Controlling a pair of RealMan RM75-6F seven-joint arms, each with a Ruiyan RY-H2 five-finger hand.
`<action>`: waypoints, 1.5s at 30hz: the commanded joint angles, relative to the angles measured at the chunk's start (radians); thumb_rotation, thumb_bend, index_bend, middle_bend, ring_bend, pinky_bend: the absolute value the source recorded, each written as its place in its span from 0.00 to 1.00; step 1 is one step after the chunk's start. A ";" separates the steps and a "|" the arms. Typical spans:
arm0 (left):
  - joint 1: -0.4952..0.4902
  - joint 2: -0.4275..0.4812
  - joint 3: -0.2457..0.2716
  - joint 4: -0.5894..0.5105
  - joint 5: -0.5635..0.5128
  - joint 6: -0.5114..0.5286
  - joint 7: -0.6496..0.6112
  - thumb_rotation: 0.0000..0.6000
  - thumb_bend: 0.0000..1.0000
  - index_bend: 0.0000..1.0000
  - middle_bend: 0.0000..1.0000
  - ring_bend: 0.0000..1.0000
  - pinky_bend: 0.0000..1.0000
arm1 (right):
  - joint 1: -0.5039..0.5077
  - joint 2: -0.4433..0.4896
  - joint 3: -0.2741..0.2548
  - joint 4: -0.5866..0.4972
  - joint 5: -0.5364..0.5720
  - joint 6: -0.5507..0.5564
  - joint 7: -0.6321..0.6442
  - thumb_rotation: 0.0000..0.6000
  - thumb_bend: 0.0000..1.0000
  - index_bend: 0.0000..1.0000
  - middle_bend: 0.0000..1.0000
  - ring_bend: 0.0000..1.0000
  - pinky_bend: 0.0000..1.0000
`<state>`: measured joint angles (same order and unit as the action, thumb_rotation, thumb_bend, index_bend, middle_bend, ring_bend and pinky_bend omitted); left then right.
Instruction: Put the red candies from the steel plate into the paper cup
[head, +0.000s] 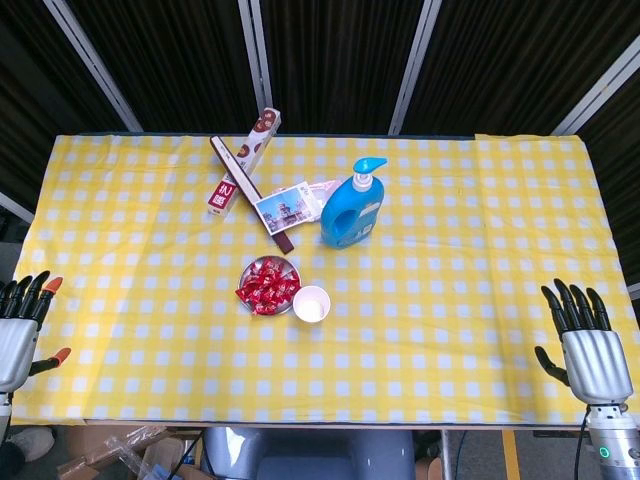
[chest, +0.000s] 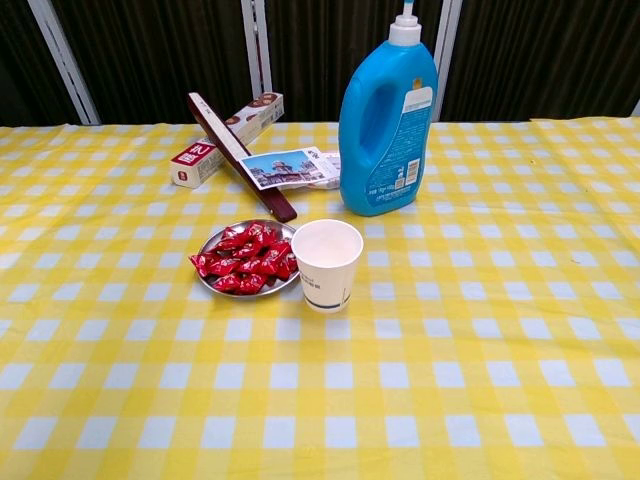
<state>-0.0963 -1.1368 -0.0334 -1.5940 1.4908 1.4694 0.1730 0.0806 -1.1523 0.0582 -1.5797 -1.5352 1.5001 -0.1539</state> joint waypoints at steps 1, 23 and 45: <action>0.000 0.001 0.001 -0.002 -0.001 0.000 0.000 1.00 0.09 0.00 0.00 0.00 0.00 | 0.000 0.000 0.001 -0.002 0.002 -0.001 -0.002 1.00 0.34 0.00 0.00 0.00 0.00; -0.018 0.027 -0.004 -0.068 -0.027 -0.045 -0.007 1.00 0.09 0.00 0.00 0.00 0.00 | -0.001 0.005 -0.006 -0.017 -0.001 -0.007 0.019 1.00 0.34 0.00 0.00 0.00 0.00; -0.481 -0.191 -0.214 -0.245 -0.397 -0.422 0.551 1.00 0.20 0.17 0.33 0.67 0.75 | 0.014 0.043 -0.012 -0.049 0.013 -0.057 0.148 1.00 0.34 0.00 0.00 0.00 0.00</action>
<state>-0.5221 -1.2773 -0.2204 -1.8601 1.1419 1.0820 0.6710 0.0935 -1.1114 0.0461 -1.6269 -1.5236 1.4458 -0.0100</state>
